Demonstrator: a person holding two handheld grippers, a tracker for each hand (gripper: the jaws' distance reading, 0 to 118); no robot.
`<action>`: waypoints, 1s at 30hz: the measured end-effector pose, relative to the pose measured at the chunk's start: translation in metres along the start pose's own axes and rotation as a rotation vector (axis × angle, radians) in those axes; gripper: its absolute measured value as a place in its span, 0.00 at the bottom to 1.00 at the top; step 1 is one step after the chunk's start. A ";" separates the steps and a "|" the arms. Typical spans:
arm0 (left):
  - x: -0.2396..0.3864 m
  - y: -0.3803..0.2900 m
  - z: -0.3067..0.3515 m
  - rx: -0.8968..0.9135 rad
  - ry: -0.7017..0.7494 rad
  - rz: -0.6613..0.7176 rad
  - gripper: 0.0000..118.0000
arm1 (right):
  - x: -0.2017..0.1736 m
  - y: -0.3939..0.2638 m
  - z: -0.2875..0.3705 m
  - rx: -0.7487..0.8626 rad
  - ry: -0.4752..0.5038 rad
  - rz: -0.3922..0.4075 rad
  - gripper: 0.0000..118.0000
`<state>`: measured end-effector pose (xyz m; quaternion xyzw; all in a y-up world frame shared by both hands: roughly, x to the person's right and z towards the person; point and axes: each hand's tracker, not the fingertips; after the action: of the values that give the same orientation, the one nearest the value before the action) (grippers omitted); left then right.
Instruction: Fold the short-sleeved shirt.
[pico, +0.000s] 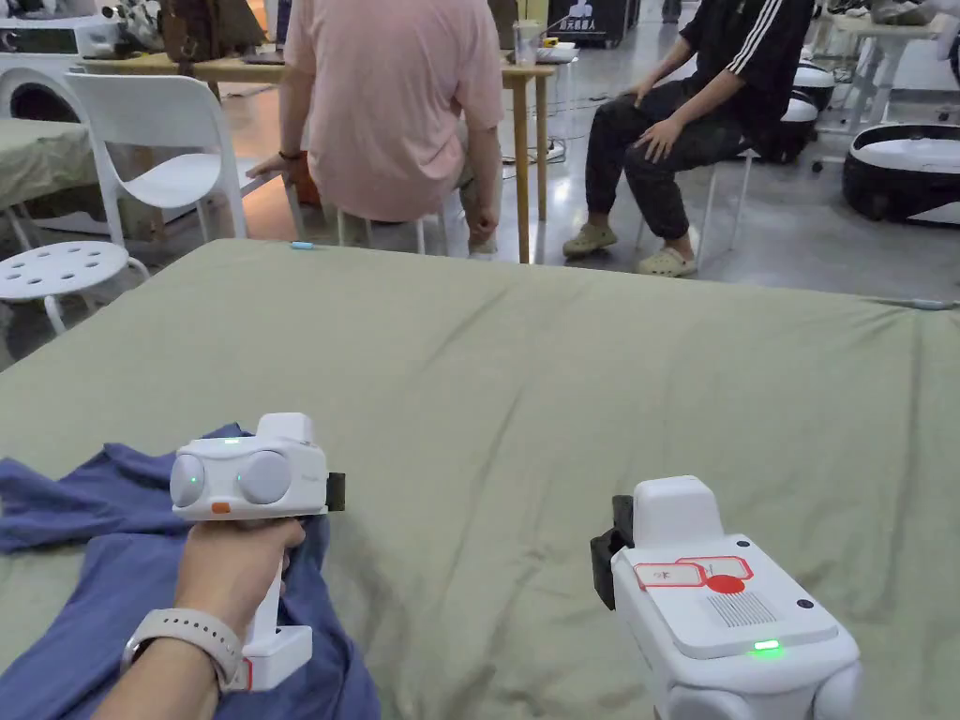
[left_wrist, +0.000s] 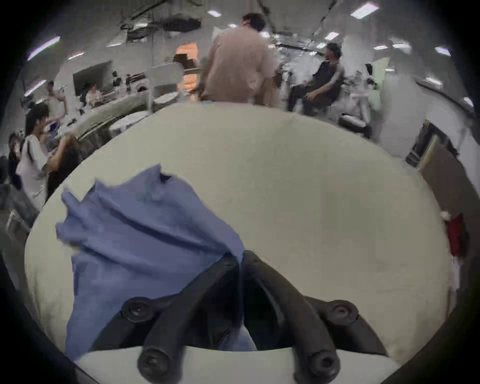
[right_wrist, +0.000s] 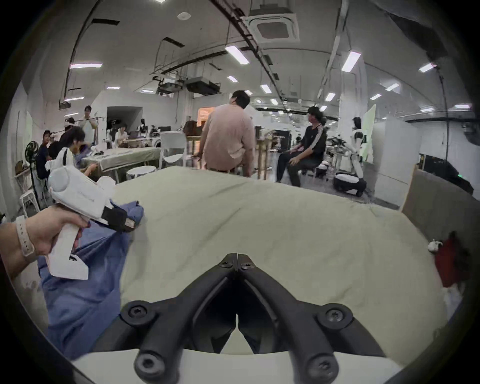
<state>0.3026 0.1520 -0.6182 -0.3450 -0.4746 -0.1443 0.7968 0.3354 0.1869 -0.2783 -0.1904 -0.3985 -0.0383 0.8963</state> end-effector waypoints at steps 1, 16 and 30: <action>0.024 0.004 0.009 0.026 -0.047 -0.028 0.01 | 0.013 0.001 0.010 0.012 -0.028 -0.003 0.00; 0.480 -0.038 0.081 0.077 -0.746 -0.386 0.01 | 0.237 -0.062 0.168 -0.055 -0.468 -0.106 0.00; 0.443 -0.114 0.053 0.121 -0.562 -0.395 0.80 | 0.256 -0.087 0.163 -0.075 -0.437 -0.151 0.00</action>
<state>0.4290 0.1494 -0.1753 -0.2250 -0.7408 -0.1666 0.6106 0.3760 0.1890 0.0350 -0.1968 -0.5946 -0.0779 0.7757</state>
